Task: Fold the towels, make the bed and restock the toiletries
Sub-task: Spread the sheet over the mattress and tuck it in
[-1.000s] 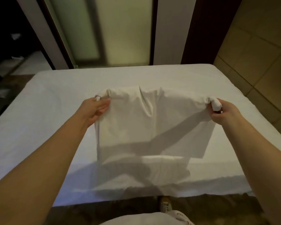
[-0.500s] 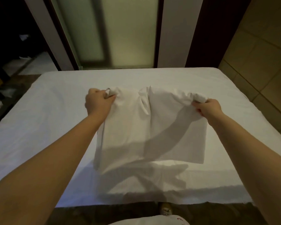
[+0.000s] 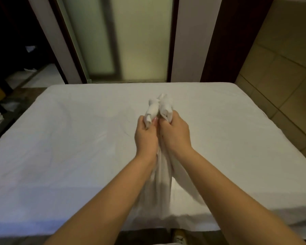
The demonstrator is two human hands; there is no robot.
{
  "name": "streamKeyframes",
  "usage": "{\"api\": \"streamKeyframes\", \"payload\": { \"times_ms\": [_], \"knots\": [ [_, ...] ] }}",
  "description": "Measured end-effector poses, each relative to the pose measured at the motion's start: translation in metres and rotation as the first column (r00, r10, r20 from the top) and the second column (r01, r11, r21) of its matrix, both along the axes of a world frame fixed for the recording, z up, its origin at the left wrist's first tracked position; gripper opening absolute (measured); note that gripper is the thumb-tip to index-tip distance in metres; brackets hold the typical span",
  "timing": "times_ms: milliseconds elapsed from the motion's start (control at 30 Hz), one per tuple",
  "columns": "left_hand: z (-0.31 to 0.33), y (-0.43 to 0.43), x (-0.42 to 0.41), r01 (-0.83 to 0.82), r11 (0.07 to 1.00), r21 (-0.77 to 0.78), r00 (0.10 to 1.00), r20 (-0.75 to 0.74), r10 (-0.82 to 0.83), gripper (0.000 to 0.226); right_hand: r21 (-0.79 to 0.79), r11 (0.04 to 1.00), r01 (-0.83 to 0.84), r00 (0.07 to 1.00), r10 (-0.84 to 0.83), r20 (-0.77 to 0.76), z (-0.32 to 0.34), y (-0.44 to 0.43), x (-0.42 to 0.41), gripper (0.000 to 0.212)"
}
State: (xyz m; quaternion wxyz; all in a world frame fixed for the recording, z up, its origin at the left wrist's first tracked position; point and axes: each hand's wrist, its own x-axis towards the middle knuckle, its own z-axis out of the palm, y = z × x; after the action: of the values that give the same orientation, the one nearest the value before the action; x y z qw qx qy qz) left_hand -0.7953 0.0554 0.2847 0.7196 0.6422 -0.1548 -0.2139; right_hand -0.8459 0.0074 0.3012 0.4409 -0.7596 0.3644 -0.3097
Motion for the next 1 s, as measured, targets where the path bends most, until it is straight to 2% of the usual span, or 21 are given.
{"api": "streamKeyframes", "payload": {
  "times_ms": [133, 233, 300, 367, 500, 567, 633, 700, 733, 800, 833, 900, 933, 1000],
  "knots": [
    [0.013, 0.007, 0.009, 0.073, 0.991, -0.112, 0.991, -0.102, -0.085, 0.008, -0.027, 0.996, -0.087, 0.994, 0.088, 0.068, 0.005, 0.004, -0.003, 0.012],
    [0.018, 0.011, 0.004, 0.143, 0.959, -0.246, 0.968, -0.168, -0.187, 0.016, -0.057, 0.990, -0.127, 0.987, 0.132, 0.094, 0.003, 0.009, -0.010, 0.015],
    [0.019, 0.012, -0.001, 0.183, 0.957, -0.224, 0.969, -0.123, -0.214, 0.020, -0.108, 0.985, -0.132, 0.988, 0.140, 0.070, -0.001, 0.013, -0.013, 0.016],
    [0.019, 0.012, -0.003, 0.167, 0.975, -0.145, 0.984, -0.042, -0.175, 0.024, -0.156, 0.976, -0.149, 0.986, 0.158, 0.050, -0.001, 0.016, -0.015, 0.014],
    [0.025, 0.015, 0.007, 0.107, 0.986, -0.128, 0.994, -0.022, -0.111, 0.009, -0.214, 0.914, -0.346, 0.938, 0.345, -0.046, 0.005, 0.012, -0.022, 0.002],
    [0.031, 0.015, 0.016, 0.204, 0.961, -0.187, 0.977, -0.022, -0.211, 0.014, -0.235, 0.913, -0.334, 0.939, 0.343, -0.006, 0.005, 0.000, -0.033, 0.013],
    [0.038, 0.015, 0.024, 0.325, 0.925, -0.196, 0.944, 0.010, -0.329, 0.015, -0.330, 0.929, -0.166, 0.981, 0.188, 0.036, 0.004, -0.018, -0.047, 0.028],
    [0.047, 0.017, 0.032, 0.398, 0.911, -0.108, 0.917, 0.044, -0.396, 0.012, -0.461, 0.887, -0.013, 0.993, -0.043, -0.112, 0.010, -0.037, -0.059, 0.047],
    [0.051, 0.018, 0.036, 0.425, 0.903, -0.057, 0.905, 0.060, -0.422, 0.010, -0.536, 0.844, 0.008, 0.967, -0.143, -0.211, 0.017, -0.045, -0.062, 0.061],
    [0.057, 0.019, 0.041, 0.491, 0.871, 0.031, 0.866, 0.093, -0.491, 0.009, -0.644, 0.758, -0.103, 0.909, -0.192, -0.370, 0.034, -0.058, -0.062, 0.091],
    [0.058, 0.020, 0.042, 0.520, 0.851, 0.072, 0.844, 0.111, -0.525, 0.009, -0.622, 0.752, -0.216, 0.879, -0.127, -0.459, 0.043, -0.061, -0.060, 0.099],
    [0.058, 0.023, 0.043, 0.567, 0.816, 0.109, 0.807, 0.123, -0.577, 0.010, -0.433, 0.797, -0.422, 0.804, 0.108, -0.584, 0.054, -0.063, -0.057, 0.090],
    [0.059, 0.025, 0.043, 0.583, 0.805, 0.113, 0.795, 0.123, -0.594, 0.010, -0.334, 0.816, -0.472, 0.776, 0.204, -0.597, 0.056, -0.061, -0.057, 0.074],
    [0.060, 0.030, 0.046, 0.568, 0.815, 0.114, 0.801, 0.147, -0.580, 0.009, -0.279, 0.836, -0.472, 0.793, 0.264, -0.549, 0.052, -0.055, -0.055, 0.044]
  ]
}}
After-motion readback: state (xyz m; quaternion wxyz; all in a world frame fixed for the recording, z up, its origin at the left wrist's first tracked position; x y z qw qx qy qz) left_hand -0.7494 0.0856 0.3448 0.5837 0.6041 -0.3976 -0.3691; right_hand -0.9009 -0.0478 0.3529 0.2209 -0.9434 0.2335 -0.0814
